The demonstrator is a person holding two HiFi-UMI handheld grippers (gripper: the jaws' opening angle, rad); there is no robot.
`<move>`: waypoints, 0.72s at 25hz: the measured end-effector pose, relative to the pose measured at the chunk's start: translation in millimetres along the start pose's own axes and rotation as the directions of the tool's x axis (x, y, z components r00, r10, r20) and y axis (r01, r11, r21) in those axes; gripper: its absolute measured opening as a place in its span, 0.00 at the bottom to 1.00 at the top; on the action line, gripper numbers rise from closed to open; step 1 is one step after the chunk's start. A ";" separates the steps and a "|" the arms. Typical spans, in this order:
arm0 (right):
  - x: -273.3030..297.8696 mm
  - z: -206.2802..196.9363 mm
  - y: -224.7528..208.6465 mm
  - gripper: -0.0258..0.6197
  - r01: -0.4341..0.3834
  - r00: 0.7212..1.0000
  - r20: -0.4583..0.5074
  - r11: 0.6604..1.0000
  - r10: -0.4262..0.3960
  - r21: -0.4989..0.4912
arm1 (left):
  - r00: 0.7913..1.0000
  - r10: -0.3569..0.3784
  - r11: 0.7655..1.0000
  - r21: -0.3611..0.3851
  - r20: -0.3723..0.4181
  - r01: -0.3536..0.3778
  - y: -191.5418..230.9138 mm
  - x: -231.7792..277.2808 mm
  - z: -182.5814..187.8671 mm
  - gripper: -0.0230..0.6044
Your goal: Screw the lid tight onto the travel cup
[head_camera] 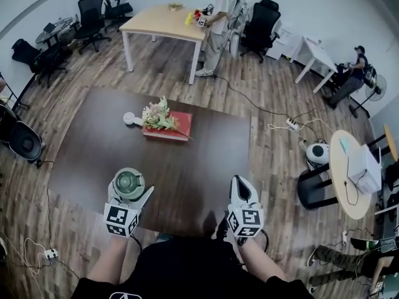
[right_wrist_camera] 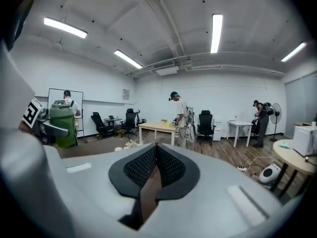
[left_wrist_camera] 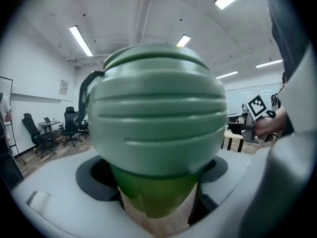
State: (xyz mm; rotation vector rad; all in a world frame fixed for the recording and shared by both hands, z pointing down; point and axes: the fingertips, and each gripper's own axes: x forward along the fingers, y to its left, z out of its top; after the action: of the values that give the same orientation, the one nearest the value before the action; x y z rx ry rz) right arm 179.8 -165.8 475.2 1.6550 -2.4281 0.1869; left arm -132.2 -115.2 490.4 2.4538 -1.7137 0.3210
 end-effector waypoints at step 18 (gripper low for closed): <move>8.5 1.4 -14.8 0.05 0.024 0.999 0.031 1.000 -0.025 0.007 | 0.999 0.043 0.999 0.025 0.001 -0.043 6.5 -2.4 2.5 0.70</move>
State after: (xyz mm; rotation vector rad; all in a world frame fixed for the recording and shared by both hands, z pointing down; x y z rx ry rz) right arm 190.4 -179.1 475.7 1.7018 -2.4309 0.1665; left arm -138.8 -115.8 487.2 2.4375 -1.7757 0.3483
